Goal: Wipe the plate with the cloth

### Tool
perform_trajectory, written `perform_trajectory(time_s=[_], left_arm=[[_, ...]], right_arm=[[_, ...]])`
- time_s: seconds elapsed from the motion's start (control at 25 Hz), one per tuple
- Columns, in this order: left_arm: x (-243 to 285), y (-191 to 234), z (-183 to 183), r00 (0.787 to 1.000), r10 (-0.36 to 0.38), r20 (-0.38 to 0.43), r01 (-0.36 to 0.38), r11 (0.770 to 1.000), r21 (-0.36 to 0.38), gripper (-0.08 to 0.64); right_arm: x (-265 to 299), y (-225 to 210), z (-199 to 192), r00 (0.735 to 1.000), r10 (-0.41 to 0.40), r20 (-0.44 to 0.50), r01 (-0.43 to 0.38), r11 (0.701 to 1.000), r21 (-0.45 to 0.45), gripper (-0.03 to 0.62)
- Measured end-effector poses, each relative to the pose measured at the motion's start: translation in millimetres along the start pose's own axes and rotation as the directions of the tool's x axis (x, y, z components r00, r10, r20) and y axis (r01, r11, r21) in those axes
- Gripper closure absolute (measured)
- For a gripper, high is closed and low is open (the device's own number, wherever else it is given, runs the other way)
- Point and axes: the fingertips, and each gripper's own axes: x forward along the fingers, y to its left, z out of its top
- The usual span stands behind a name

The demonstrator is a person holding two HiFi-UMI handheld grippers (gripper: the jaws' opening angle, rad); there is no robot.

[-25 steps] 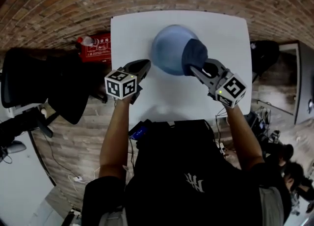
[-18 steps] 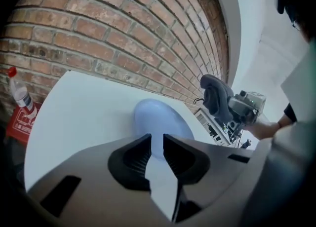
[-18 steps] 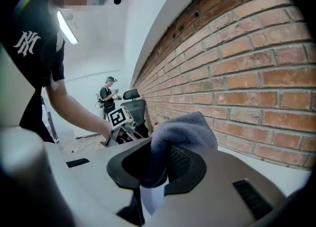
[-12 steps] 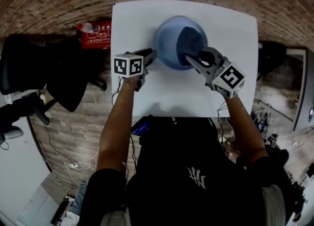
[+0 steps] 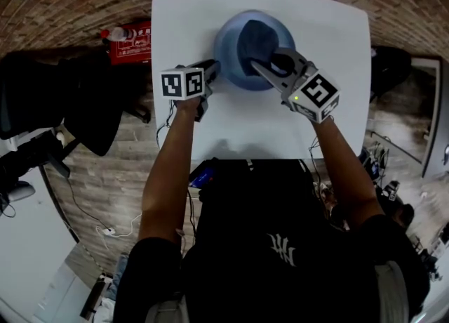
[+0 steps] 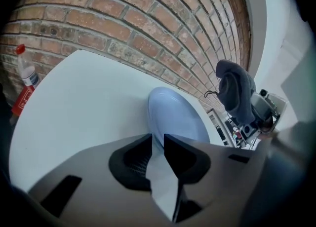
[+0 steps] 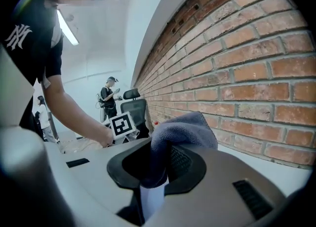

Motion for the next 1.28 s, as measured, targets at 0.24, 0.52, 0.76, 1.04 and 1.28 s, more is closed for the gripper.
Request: perform_trajectory(time_s=[0.24,0.52,0.76,1.04,1.28], left_arm=[[1.2,-0.4,-1.4,1.0,-0.002,-0.001,0.002,1.0,-0.011,0.483],[0.5,-0.9,-1.3,1.0,-0.007,0.005,0.007,1.0,-0.03,0.505],[0.8,-2.6,-1.2,1.0,-0.005,0.016,0.006,0.998,-0.059,0.509],[0.1,-2.3,-2.1,1.0,0.009,0.014,-0.008,0.998,-0.06,0.511],[0.9,-2.7,-1.3,0.999,0.019,0.025,-0.018,0.998,-0.054,0.511]], right_arm=[[22.0,-17.4,-11.4,0.998,-0.032,-0.054,0.03,0.999,-0.037,0.518],[60.2,-39.5,-38.9,0.979,-0.078,-0.189,0.063,0.995,-0.082,0.518],[105.0,-33.7,-70.8,0.951,-0.042,-0.306,0.0,0.991,-0.136,0.518],[131.0,-45.3,-108.3,0.891,-0.109,-0.441,0.013,0.976,-0.216,0.518],[133.9,-53.7,-122.3,0.877,-0.118,-0.466,0.001,0.97,-0.244,0.518]])
